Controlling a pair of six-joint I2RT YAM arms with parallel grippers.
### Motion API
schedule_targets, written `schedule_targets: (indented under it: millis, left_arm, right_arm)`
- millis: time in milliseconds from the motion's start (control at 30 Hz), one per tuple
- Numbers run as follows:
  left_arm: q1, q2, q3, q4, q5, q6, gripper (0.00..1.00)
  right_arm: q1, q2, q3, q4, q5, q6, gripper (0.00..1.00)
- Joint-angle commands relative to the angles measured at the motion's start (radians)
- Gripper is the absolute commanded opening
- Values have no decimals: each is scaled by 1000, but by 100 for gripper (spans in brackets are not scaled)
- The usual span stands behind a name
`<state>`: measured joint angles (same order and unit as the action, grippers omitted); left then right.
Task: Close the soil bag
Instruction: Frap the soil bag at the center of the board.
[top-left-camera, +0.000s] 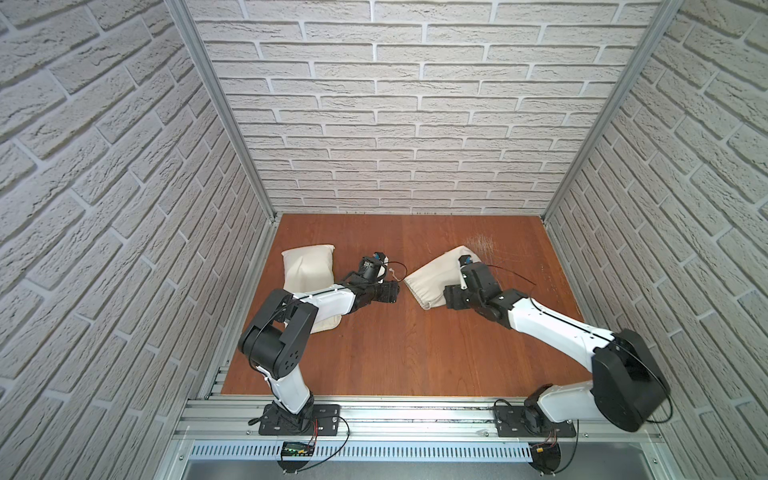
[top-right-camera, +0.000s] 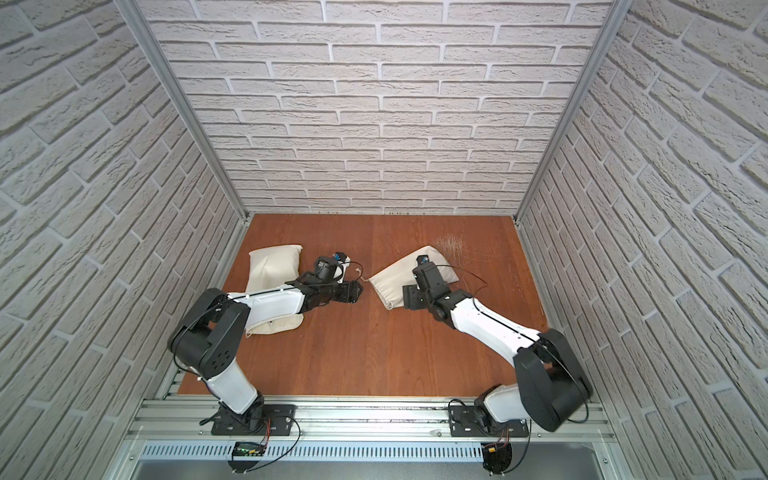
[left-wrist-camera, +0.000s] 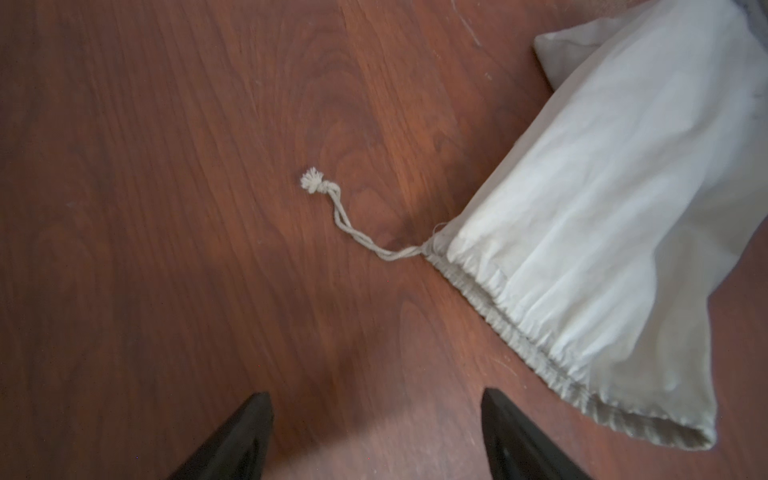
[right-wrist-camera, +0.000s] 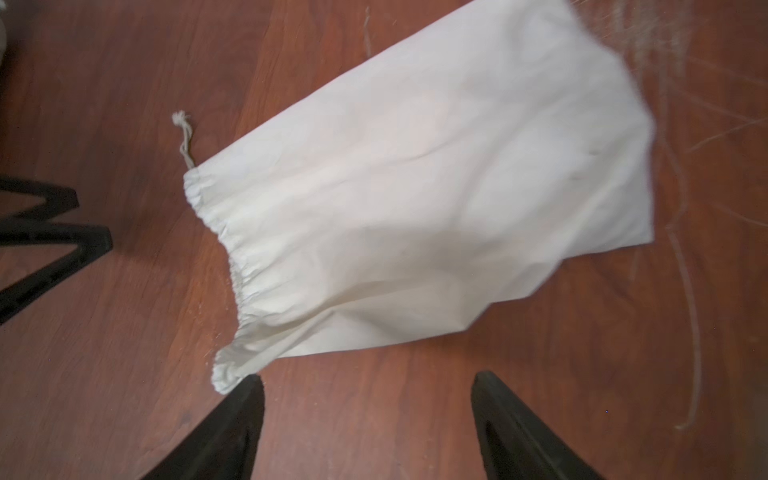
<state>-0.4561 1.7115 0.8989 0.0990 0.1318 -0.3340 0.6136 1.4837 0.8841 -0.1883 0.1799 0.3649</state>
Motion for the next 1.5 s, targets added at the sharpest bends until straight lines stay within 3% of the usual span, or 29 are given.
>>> schedule_targets:
  millis: [0,133,233,367,500,667,1000,1200,1333,1467]
  left_arm:
    - [19,4,21,37,3,-5,83]
    - [17,-9,9,22,-15,19,84]
    - [6,-21,-7,14,-28,58,84]
    - [-38,-16,1,-18,-59,136,84]
    - [-79,-4,0,-4,-20,209,79]
    - [-130,10,15,-10,12,328,76]
    - [-177,112,60,53,250,495,75]
    - [-188,188,73,148,220,554,75]
    - [-177,215,79,182,227,559,66]
    - [-162,221,57,202,242,556,43]
  right_arm:
    - [66,166,123,-15,93,68,86]
    - [116,303,213,-46,160,96,88]
    - [118,337,192,-79,180,106,86]
    - [104,278,51,-82,243,135,74]
    - [74,181,-79,-71,248,168,67]
    - [32,119,-133,-65,244,181,65]
    - [-20,75,-187,-21,181,184,62]
    - [-31,74,-199,0,159,191,62]
    - [-33,75,-200,4,156,193,62]
    - [-40,66,-200,9,159,198,62]
